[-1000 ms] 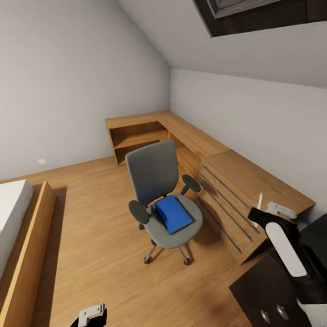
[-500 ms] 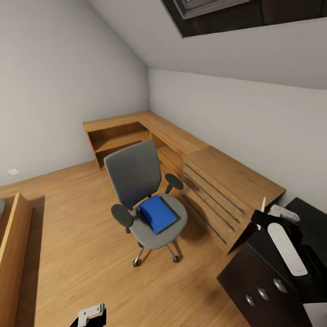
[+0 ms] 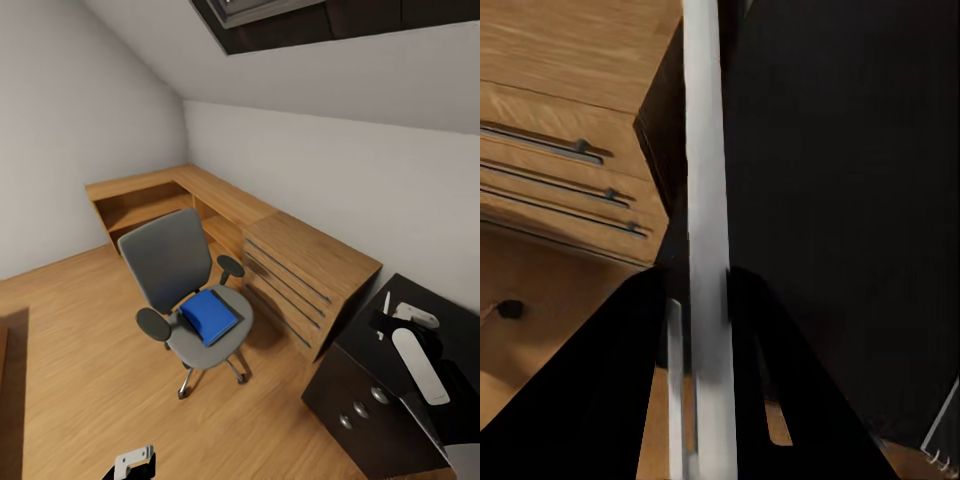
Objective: In the bedroom, organize the workspace by keeping the computer under the desk, ensuring the monitor is on the desk, placing the keyboard on the desk next to the monitor, placing the mouse on the desk next to the keyboard, moving the folder from the swivel chair onto the desk next to the mouse, stacking the notebook on top of the folder with the pen on top of the notebook, and positioning the swivel chair next to the desk.
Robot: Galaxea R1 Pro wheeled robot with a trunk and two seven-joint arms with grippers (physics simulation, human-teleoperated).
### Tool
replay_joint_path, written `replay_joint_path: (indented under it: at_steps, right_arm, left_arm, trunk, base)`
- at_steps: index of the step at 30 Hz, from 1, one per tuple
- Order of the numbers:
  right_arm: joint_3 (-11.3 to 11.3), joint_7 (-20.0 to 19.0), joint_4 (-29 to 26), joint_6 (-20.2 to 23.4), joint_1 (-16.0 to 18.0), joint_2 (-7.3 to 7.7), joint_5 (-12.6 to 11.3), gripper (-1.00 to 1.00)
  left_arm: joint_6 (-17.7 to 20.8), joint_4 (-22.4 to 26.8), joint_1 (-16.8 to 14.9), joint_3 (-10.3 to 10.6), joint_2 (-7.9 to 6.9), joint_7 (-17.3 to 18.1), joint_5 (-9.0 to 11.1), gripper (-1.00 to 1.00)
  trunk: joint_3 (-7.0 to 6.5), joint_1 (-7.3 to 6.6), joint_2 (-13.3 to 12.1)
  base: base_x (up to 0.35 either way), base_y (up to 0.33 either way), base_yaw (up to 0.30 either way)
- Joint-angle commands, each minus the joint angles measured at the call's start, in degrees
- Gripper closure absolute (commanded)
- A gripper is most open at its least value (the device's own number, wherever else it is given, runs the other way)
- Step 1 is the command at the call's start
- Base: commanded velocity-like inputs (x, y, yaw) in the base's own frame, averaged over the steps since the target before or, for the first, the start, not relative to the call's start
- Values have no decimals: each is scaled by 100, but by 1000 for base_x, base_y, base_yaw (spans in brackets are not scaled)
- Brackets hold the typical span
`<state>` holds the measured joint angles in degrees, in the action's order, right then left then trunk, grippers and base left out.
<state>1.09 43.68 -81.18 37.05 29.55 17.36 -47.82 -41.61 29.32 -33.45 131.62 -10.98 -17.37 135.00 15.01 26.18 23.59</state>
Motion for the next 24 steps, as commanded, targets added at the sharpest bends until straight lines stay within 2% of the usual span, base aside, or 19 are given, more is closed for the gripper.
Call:
replay_joint_path:
  at_steps: [1,6,13,19,22,24]
  right_arm:
    - [12,54,2,13,8,5,-44,100]
    - [19,53,54,12,7,5,-37,100]
    - [38,13,219,18,7,8,-21,100]
    - [59,-277,603,13,7,16,26,100]
    - [52,-490,802,7,9,19,125,100]
    - [38,-703,1091,-49,16,21,307,100]
  left_arm:
    - [-31,21,-13,40,-1,-38,0,-100]
    - [-31,21,-13,40,-1,-39,0,-100]
    - [-31,15,-13,40,-1,-39,0,-100]
    - [-31,14,-13,40,-1,-39,0,-100]
    - [-31,15,-13,40,-1,-39,0,-100]
    - [-31,14,-13,40,-1,-39,0,-100]
  trunk:
    - [12,4,13]
    - [12,4,13]
    - [12,4,13]
    - [12,4,13]
    - [12,4,13]
    - [12,4,13]
  base:
    - [0,0,-272]
    - [0,0,-229]
    - [0,0,-52]
    - [0,0,-7]
    - [0,0,-2]
    - [12,0,0]
